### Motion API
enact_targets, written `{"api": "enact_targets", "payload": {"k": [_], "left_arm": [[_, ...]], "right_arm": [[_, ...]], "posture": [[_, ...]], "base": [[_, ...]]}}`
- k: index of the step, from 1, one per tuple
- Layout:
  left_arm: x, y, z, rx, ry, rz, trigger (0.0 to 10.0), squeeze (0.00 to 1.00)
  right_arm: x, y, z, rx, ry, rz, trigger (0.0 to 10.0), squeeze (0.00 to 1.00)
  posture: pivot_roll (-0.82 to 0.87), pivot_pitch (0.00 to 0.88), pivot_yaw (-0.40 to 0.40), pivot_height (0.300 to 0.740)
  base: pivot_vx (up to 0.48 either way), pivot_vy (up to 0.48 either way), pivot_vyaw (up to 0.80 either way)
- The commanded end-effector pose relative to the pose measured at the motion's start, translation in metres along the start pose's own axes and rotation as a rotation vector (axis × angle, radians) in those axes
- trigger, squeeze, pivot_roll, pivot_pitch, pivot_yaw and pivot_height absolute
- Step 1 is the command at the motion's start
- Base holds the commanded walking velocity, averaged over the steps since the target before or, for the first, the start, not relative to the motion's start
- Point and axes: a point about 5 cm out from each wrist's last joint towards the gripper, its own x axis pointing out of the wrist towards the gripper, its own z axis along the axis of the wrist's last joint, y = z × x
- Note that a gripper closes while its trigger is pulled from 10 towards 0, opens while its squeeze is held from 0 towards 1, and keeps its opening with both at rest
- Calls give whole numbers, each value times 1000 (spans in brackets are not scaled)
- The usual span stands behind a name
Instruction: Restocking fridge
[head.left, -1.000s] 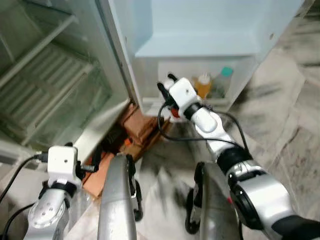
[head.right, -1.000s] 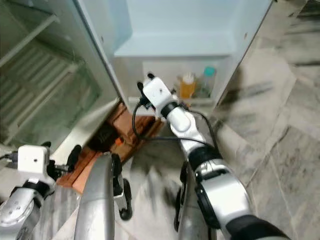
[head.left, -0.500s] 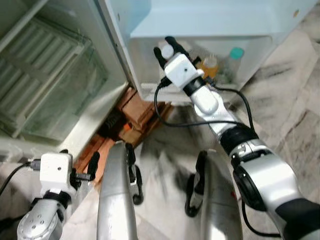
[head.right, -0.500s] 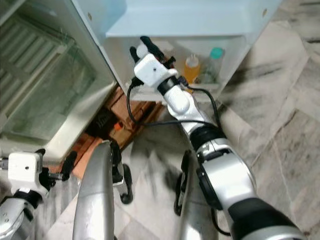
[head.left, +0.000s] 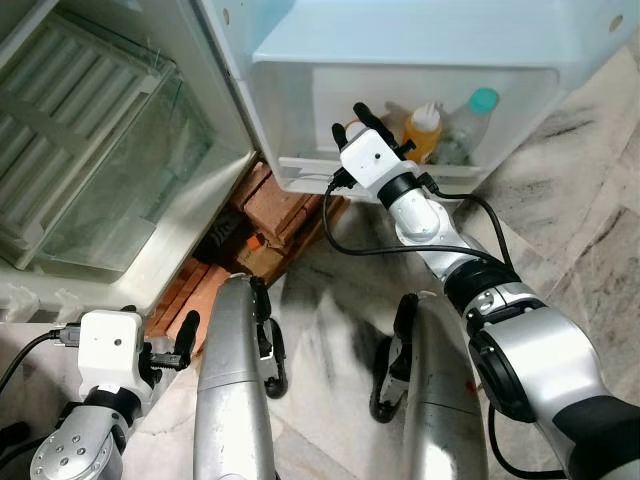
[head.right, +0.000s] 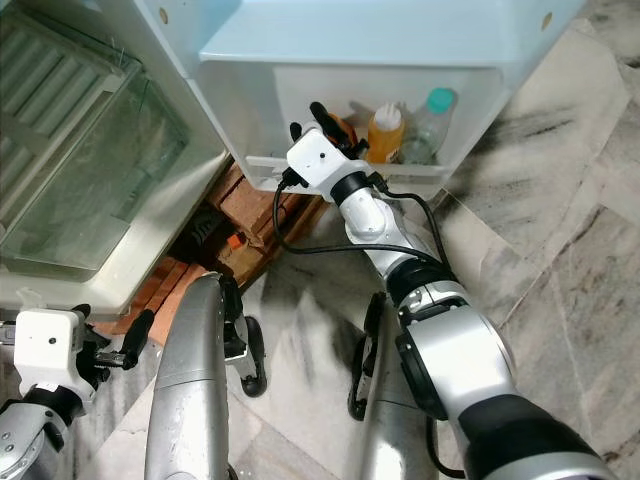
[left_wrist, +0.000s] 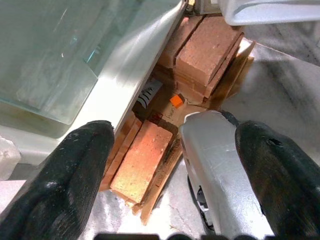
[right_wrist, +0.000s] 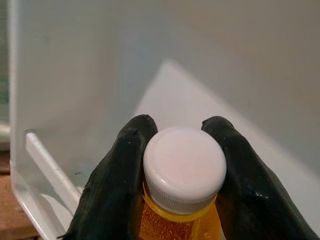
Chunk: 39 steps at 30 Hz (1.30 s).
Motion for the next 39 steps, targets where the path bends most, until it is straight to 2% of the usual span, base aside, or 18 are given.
{"api": "enact_targets", "payload": {"k": [1, 3, 5, 9, 10, 16, 18, 22, 24, 25, 27, 28, 29, 35, 36, 39], "left_arm": [[-6, 2, -6, 10, 42, 8, 10000, 0], [-5, 2, -5, 12, 43, 7, 10000, 0], [-4, 2, -4, 16, 41, 3, 10000, 0], [-2, 3, -4, 20, 43, -3, 10000, 0], [-2, 2, -6, 22, 47, -9, 10000, 0], [3, 0, -9, 23, 52, -10, 10000, 0], [5, 1, -10, 27, 54, -5, 10000, 0], [9, 3, -12, 35, 56, -5, 10000, 0], [13, 7, -14, 46, 52, 6, 10000, 0], [21, 9, -15, 49, 48, 17, 10000, 0], [22, 10, -14, 47, 43, 22, 10000, 0], [26, 11, -14, 55, 34, 26, 10000, 0], [35, 14, -13, 71, 21, 32, 10000, 0], [57, 24, -11, 95, -4, 56, 10000, 0], [67, 26, -7, 99, -20, 58, 10000, 0], [81, 24, 0, 101, -60, 53, 10000, 0]], "right_arm": [[-11, 10, -20, 69, 121, 7, 10000, 0], [-12, 6, -24, 106, 155, -22, 10000, 0], [-15, -3, -31, 192, 203, -79, 10000, 0], [-21, -14, -45, 305, 292, -161, 10000, 0], [-25, -17, -50, 344, 324, -191, 10000, 1000], [-25, -18, -50, 372, 324, -187, 10000, 1000], [-21, -17, -47, 406, 308, -167, 10000, 1000], [-15, -18, -40, 418, 284, -146, 10000, 1000], [-7, -19, -30, 432, 232, -114, 10000, 1000], [-3, -20, -25, 433, 207, -96, 10000, 1000], [-1, -21, -21, 432, 188, -87, 10000, 1000], [2, -23, -17, 431, 162, -76, 10000, 1000], [6, -25, -11, 439, 133, -59, 10000, 1000], [6, -17, -9, 429, 132, 12, 10000, 1000], [6, -14, -10, 435, 139, 25, 10000, 1000], [0, -5, -15, 495, 157, 48, 10000, 1000]], "posture": [[265, 477, 86, 585], [265, 476, 88, 585], [269, 474, 91, 585], [263, 471, 91, 585], [257, 466, 88, 585], [250, 450, 82, 585], [244, 440, 77, 585], [233, 416, 66, 585], [222, 393, 57, 585], [211, 372, 51, 585], [211, 372, 51, 585], [195, 345, 44, 585], [178, 323, 39, 585], [146, 262, 39, 585], [133, 232, 41, 585], [109, 183, 48, 585]], "base": [[0, 0, 0], [0, 0, 0], [0, 0, 0], [0, 0, 0], [0, 0, 0], [0, 0, 0], [0, 0, 0], [0, 0, 0], [0, 0, 0], [0, 0, 0], [0, 0, 0], [0, 0, 0], [0, 0, 0], [0, 0, 0], [0, 0, 0], [0, 0, 0]]}}
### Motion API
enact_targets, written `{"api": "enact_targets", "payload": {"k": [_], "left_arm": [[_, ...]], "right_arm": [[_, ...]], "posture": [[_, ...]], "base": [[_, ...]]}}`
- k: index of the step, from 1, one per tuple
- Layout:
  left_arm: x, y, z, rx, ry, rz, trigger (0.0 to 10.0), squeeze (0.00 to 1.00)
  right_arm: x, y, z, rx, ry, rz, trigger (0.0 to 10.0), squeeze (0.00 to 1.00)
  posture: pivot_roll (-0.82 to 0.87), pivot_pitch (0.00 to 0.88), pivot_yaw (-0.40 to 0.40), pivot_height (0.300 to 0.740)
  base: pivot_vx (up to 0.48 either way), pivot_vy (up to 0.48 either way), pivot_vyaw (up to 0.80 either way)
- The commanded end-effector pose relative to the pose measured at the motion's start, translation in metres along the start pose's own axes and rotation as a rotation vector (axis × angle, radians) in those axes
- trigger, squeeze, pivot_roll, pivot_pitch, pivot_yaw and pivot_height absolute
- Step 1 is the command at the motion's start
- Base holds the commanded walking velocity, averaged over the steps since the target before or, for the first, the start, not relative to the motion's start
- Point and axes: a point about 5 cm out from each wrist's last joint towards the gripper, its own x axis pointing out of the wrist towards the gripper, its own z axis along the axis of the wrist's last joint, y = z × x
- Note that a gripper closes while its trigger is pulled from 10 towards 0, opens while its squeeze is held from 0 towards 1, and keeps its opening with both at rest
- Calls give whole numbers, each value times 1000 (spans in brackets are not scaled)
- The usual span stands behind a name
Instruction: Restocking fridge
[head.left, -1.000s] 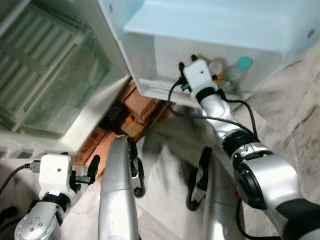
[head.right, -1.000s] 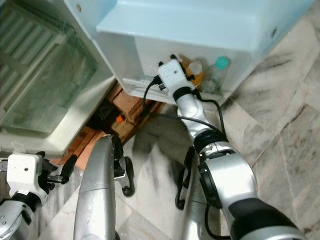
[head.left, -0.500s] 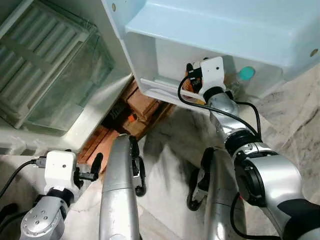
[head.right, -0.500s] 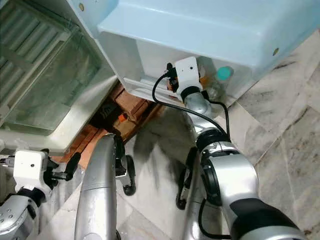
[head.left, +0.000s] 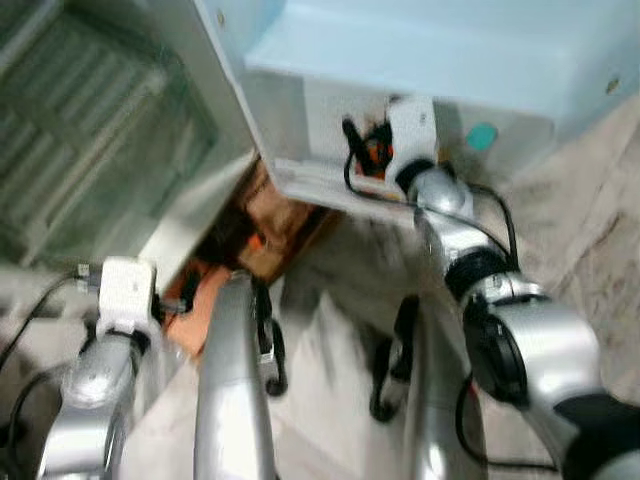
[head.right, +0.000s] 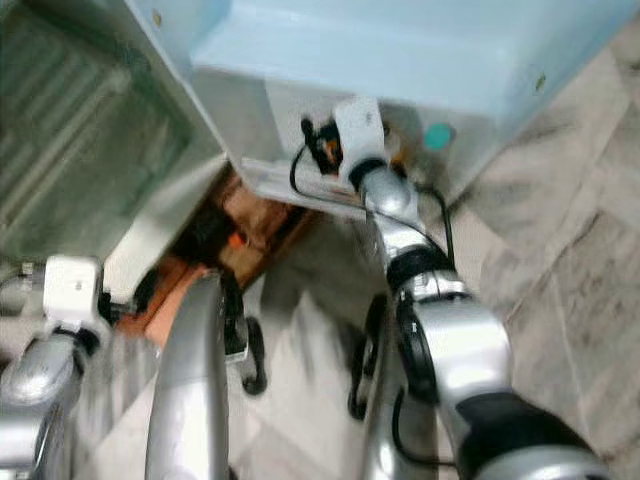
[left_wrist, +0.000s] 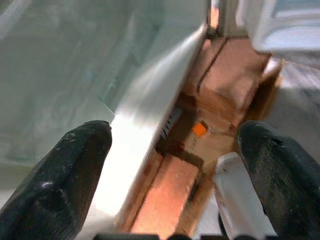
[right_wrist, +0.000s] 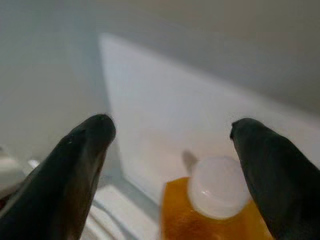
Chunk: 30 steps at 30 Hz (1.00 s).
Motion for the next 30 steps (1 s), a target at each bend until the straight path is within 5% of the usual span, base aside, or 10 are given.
{"api": "enact_targets", "payload": {"k": [1, 7, 13, 14, 19, 24, 30], "left_arm": [[-1, 4, -9, 6, 25, 14, 10000, 0], [22, -6, -6, 12, -28, -3, 10000, 0], [37, 0, 0, -8, -66, 36, 10000, 0], [39, -1, 1, -10, -74, 35, 10000, 0], [36, -6, -4, -44, -74, 34, 10000, 0], [22, -25, -23, -70, -47, 3, 10000, 0], [19, -26, -29, -120, -42, 46, 10000, 0]], "right_arm": [[-3, 9, -8, 36, 26, 32, 10000, 1000], [-32, 34, -39, 104, 42, 237, 10000, 1000], [-57, 31, -49, 157, 25, 224, 10000, 1000], [-66, 29, -51, 176, 16, 178, 10000, 0], [-90, 24, -57, 214, 3, 24, 10000, 0], [-136, 20, -74, 166, 92, -172, 10000, 0], [-140, 20, -68, 126, 67, -201, 10000, 0]], "posture": [[109, 183, 48, 585], [67, 85, 53, 585], [46, 20, 43, 585], [37, 0, 44, 585], [26, 0, 53, 585], [0, 0, 58, 585], [12, 0, 35, 605]], "base": [[0, 0, 0], [0, 0, 0], [0, 0, 0], [0, 0, 0], [0, 0, 0], [0, 0, 0], [0, 0, 0]]}}
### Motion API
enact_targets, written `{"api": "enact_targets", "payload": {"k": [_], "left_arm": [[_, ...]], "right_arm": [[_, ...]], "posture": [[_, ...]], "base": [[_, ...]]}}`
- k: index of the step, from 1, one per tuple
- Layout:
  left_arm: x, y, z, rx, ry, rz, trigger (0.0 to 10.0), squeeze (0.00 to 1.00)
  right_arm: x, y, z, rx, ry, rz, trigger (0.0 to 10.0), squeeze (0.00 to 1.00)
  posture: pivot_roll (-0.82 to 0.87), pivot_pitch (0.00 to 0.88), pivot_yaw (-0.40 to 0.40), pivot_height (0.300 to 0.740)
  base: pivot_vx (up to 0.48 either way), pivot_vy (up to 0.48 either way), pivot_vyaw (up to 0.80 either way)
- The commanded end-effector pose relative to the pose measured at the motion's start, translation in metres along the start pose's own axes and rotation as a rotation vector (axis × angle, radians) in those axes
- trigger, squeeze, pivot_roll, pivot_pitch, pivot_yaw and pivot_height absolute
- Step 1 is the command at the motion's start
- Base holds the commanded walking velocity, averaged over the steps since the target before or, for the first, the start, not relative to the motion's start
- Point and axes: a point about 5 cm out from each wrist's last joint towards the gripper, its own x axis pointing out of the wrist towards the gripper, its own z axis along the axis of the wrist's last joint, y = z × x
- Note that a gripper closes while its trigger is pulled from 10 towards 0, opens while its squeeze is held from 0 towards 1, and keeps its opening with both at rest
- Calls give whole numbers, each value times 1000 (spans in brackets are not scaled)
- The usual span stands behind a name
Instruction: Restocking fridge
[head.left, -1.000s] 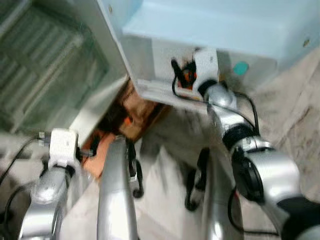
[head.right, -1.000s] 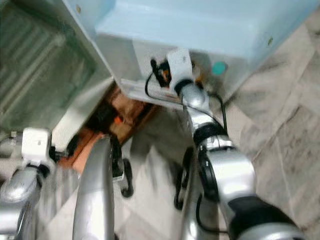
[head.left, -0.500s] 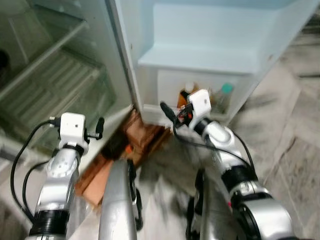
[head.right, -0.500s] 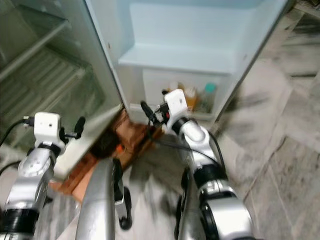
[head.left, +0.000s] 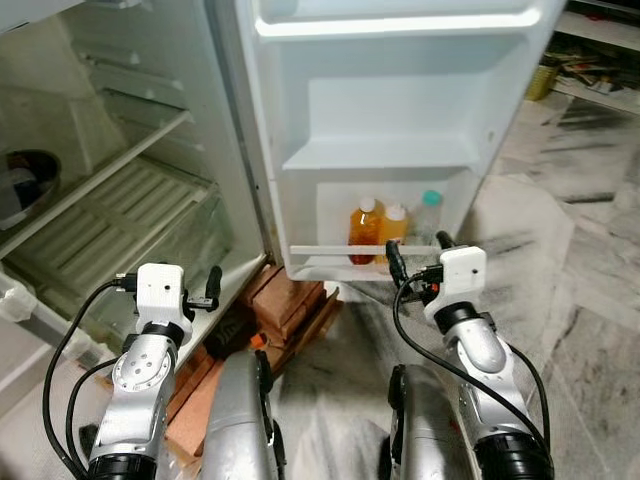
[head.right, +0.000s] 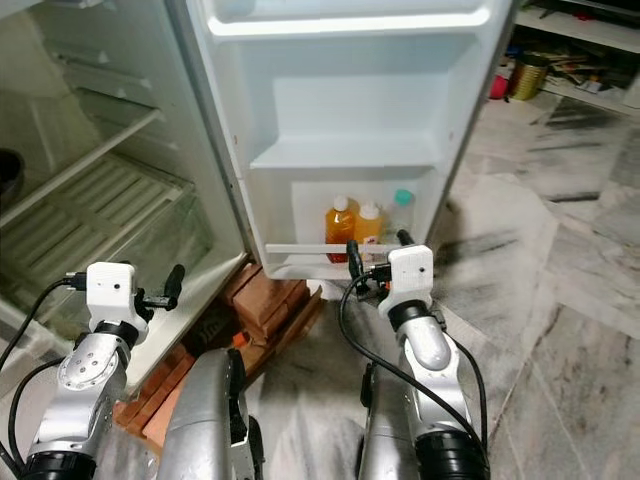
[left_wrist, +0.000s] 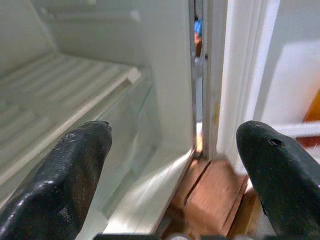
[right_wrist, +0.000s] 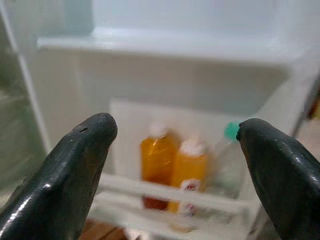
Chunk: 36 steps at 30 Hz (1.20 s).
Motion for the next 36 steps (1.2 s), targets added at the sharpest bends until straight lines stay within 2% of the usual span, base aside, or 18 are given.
{"api": "enact_targets", "payload": {"k": [1, 9, 15, 22, 29, 31, 36], "left_arm": [[0, 3, -1, -8, 1, 23, 10000, 0], [-1, 5, -8, -13, 26, 30, 10000, 0], [6, 0, -1, 1, -3, 13, 10000, 0], [8, -3, 0, 7, -8, 5, 10000, 0], [-1, 4, -11, 29, 41, 19, 10000, 0], [1, -3, -12, 53, 44, -11, 10000, 0], [3, -2, -8, 44, 33, 3, 10000, 0]], "right_arm": [[4, 4, 7, -1, -18, 13, 10000, 0], [19, 5, 21, 28, -36, 8, 10000, 0], [25, 3, 25, 42, -38, -16, 10000, 0], [24, 5, 24, 32, -21, -11, 10000, 0], [18, 7, 20, 36, -3, -15, 10000, 0], [17, 5, 15, 34, 20, -22, 10000, 0], [18, 5, 17, 24, 24, -13, 10000, 0]], "posture": [[12, 0, 34, 610], [-14, 0, 41, 645], [-11, 0, 33, 670], [-18, 0, 35, 695], [-26, 0, 72, 725], [-19, 0, 56, 740], [-19, 0, 48, 740]], "base": [[0, 0, 0], [0, 0, 0], [0, 0, 0], [0, 0, 0], [0, 0, 0], [0, 0, 0], [0, 0, 0]]}}
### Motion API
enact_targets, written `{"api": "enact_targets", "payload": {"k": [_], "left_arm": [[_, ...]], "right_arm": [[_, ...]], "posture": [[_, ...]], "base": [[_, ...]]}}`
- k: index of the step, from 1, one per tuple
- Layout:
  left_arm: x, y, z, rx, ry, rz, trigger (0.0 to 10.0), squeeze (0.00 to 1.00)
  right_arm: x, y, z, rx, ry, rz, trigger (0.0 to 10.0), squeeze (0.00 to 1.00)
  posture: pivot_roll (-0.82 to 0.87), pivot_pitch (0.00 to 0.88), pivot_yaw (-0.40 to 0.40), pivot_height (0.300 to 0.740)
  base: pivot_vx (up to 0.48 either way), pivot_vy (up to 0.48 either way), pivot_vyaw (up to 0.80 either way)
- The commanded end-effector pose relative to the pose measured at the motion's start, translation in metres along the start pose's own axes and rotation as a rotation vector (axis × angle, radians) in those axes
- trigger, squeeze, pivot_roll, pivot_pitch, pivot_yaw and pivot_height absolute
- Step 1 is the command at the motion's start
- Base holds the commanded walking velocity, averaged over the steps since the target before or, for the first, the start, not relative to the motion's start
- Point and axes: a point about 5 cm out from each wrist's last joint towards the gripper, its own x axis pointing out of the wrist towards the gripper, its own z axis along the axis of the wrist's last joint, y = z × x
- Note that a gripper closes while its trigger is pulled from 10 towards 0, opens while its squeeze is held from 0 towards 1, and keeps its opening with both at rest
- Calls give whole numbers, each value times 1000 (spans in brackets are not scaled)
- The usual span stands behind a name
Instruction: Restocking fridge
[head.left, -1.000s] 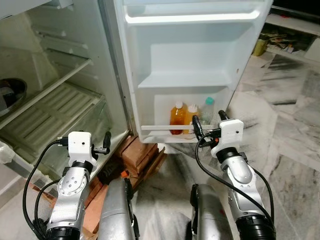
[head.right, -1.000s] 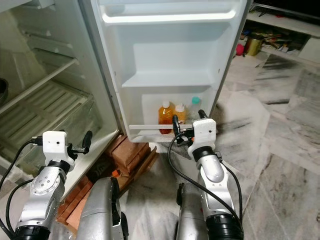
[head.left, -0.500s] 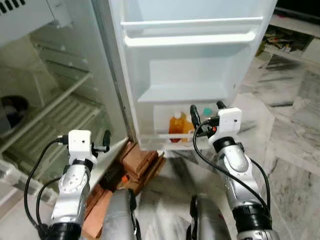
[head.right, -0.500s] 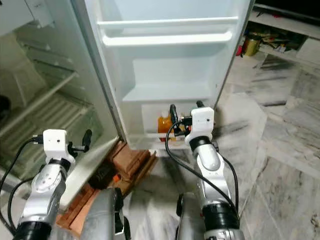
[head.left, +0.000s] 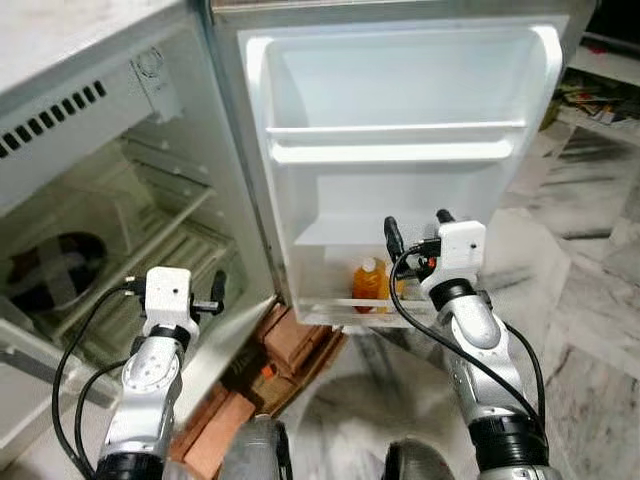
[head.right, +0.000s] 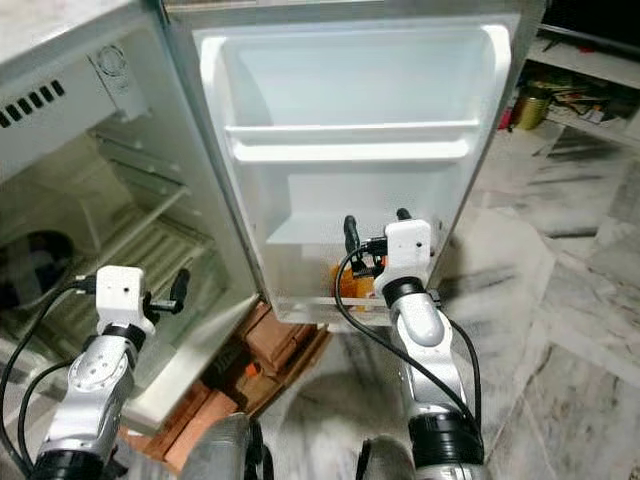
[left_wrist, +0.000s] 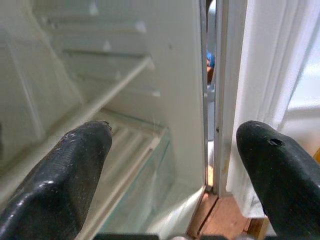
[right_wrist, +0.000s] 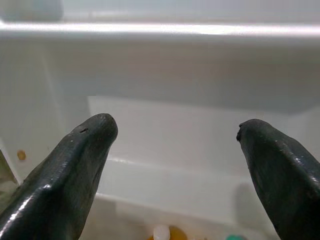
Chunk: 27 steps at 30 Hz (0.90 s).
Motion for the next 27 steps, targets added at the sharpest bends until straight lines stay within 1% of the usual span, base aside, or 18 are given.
{"api": "enact_targets", "payload": {"k": [1, 5, 7, 8, 10, 14, 21, 24, 25, 26, 27], "left_arm": [[0, 2, 0, 6, 8, 10, 10000, 0], [-1, 2, -1, 13, 12, 1, 10000, 0], [-1, 2, -1, 15, 14, -1, 10000, 0], [0, 2, 0, 16, 14, -2, 10000, 0], [0, 1, 0, 16, 13, -3, 10000, 0], [2, -2, 2, 20, 7, -12, 10000, 0], [6, -6, 5, 31, 0, -25, 10000, 0], [7, -6, 5, 36, -1, -25, 10000, 0], [7, -6, 5, 42, -1, -25, 10000, 0], [7, -6, 5, 42, -1, -25, 10000, 0], [7, -6, 5, 43, -1, -24, 10000, 0]], "right_arm": [[0, 1, 1, -5, 8, 1, 10000, 0], [-3, 1, -4, -1, 38, -4, 10000, 0], [-5, 0, -11, 30, 91, -19, 10000, 0], [-5, -1, -12, 35, 99, -22, 10000, 0], [-6, -3, -14, 19, 112, -29, 10000, 0], [-5, -4, -14, 24, 112, -37, 10000, 0], [-3, 1, -12, 20, 111, -8, 10000, 0], [-2, 3, -7, 46, 69, 11, 10000, 0], [-1, 3, -4, 27, 58, 11, 10000, 0], [-1, 3, -4, 27, 58, 11, 10000, 0], [-1, 3, -6, 1, 74, 7, 10000, 0]], "posture": [[-19, 0, 48, 740], [-17, 0, 44, 740], [-19, 0, 40, 740], [-19, 0, 40, 740], [-18, 0, 36, 740], [-18, 0, 37, 740], [-15, 0, 32, 740], [-12, 0, 28, 740], [-13, 0, 27, 740], [-13, 0, 27, 740], [-12, 0, 26, 740]], "base": [[0, 0, 0], [0, 0, 0], [0, 0, 0], [0, 0, 0], [0, 0, 0], [0, -368, 0], [0, -480, 0], [0, -480, 0], [0, -480, 0], [0, -480, 0], [0, -480, 0]]}}
